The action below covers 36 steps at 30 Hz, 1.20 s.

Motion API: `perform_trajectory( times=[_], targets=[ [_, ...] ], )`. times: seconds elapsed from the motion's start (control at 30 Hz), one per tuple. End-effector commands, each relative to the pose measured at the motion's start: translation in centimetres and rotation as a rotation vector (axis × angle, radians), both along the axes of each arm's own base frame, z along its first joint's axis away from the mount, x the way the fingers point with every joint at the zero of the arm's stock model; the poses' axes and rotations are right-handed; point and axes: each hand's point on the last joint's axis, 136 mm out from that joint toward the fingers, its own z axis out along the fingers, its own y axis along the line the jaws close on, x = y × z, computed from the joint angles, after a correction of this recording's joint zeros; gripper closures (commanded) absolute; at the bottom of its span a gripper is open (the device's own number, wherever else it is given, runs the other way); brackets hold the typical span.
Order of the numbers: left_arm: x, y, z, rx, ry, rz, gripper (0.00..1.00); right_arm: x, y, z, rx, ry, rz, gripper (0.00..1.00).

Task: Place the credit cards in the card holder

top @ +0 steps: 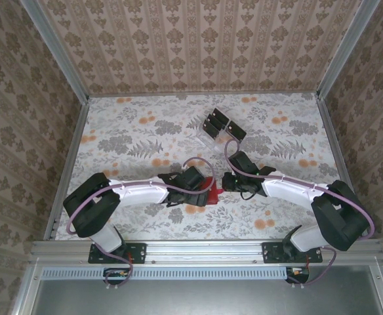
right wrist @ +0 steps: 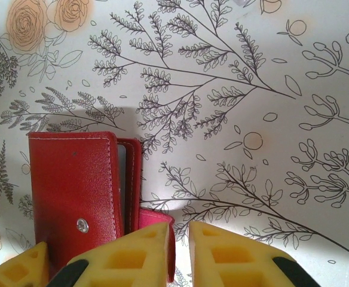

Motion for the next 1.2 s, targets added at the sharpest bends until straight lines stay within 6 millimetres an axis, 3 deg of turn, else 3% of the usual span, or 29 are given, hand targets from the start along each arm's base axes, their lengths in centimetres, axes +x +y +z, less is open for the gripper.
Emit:
perform_trajectory(
  times=[0.0,0.23,0.3,0.57,0.9,1.17],
  targets=[
    [-0.6,1.9,-2.6,0.106,0.029,-0.011,0.0,0.1,0.0,1.0,-0.011,-0.014,0.004,0.84],
    [-0.6,1.9,-2.6,0.103,0.028,-0.01,0.0,-0.6,0.1,0.5,-0.012,0.001,0.014,0.83],
    [-0.6,1.9,-2.6,0.102,0.03,-0.009,0.0,-0.5,0.1,1.4,0.006,-0.023,0.013,0.84],
    [-0.6,1.9,-2.7,0.102,0.03,-0.01,0.0,-0.7,0.1,1.3,0.011,-0.022,0.01,0.86],
    [-0.6,1.8,-2.7,0.101,0.031,-0.01,0.0,-0.7,1.0,2.1,0.042,-0.042,0.027,0.71],
    [-0.6,1.8,-2.8,0.101,0.034,-0.009,0.0,-0.4,1.4,1.4,0.007,-0.023,0.042,0.72]
  ],
)
